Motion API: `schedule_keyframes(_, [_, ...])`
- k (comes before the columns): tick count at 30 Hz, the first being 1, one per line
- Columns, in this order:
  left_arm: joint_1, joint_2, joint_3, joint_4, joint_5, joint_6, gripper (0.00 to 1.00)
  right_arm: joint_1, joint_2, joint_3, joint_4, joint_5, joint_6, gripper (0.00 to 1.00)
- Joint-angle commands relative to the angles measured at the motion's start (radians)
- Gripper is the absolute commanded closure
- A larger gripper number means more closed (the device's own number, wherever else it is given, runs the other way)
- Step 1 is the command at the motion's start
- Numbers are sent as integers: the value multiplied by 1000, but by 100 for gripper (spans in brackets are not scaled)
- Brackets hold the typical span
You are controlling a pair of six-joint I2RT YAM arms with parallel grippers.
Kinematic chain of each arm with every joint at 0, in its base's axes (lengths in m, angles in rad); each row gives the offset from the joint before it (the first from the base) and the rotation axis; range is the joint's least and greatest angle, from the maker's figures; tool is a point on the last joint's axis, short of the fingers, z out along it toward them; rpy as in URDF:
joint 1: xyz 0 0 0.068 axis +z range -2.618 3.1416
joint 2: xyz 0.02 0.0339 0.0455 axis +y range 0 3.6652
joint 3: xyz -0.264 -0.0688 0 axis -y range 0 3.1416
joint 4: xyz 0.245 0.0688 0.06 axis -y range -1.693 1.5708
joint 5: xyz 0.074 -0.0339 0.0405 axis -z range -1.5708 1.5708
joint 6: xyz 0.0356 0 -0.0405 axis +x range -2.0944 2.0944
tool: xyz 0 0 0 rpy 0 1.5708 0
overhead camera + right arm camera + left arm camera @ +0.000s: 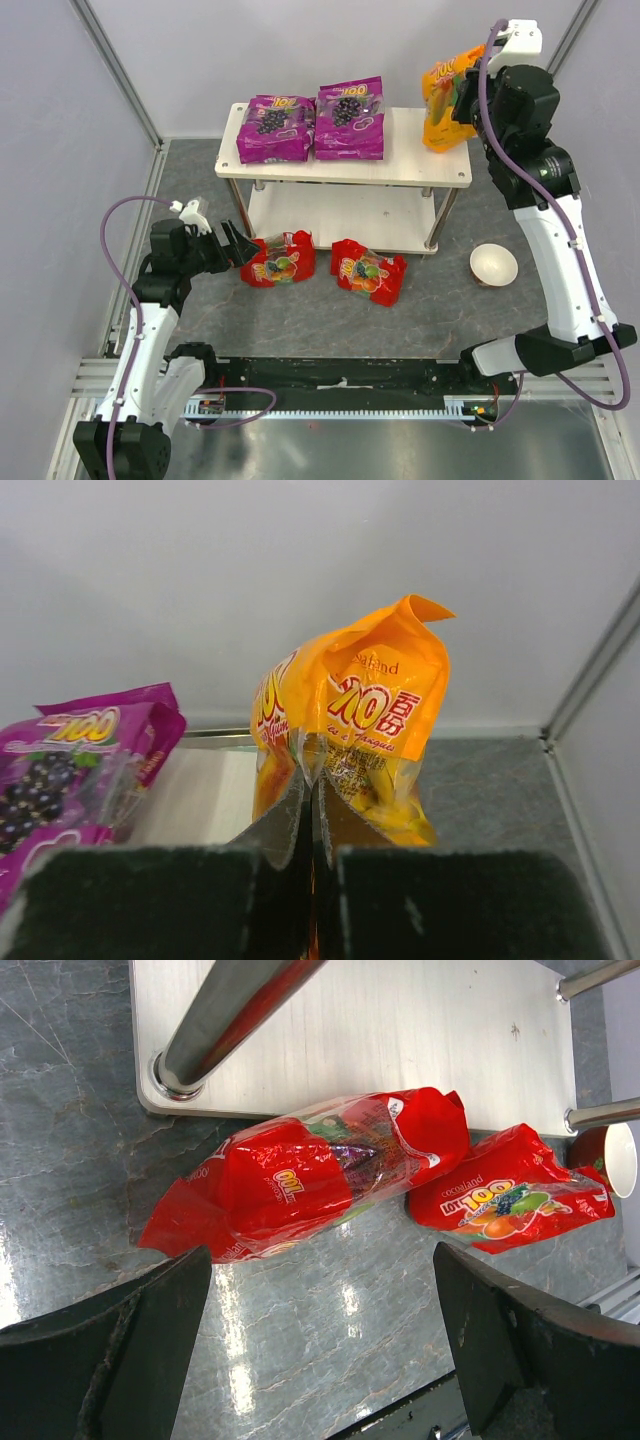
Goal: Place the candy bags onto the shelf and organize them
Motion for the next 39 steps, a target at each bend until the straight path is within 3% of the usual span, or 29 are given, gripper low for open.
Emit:
schedule_keyframes(1, [-2, 4, -1, 28, 11, -2, 1, -45, -40, 32, 144, -250, 115, 100])
schedule_keyframes(10, [-2, 7, -2, 28, 11, -2, 1, -139, -72, -43, 201, -437, 239, 100])
schedule_keyframes(23, [-2, 15, -1, 28, 15, -1, 1, -207, -115, -261, 215, -480, 364, 100])
schedule_keyframes(39, [-2, 17, 1, 28, 14, -1, 1, -286, -63, -302, 227, -588, 396, 100])
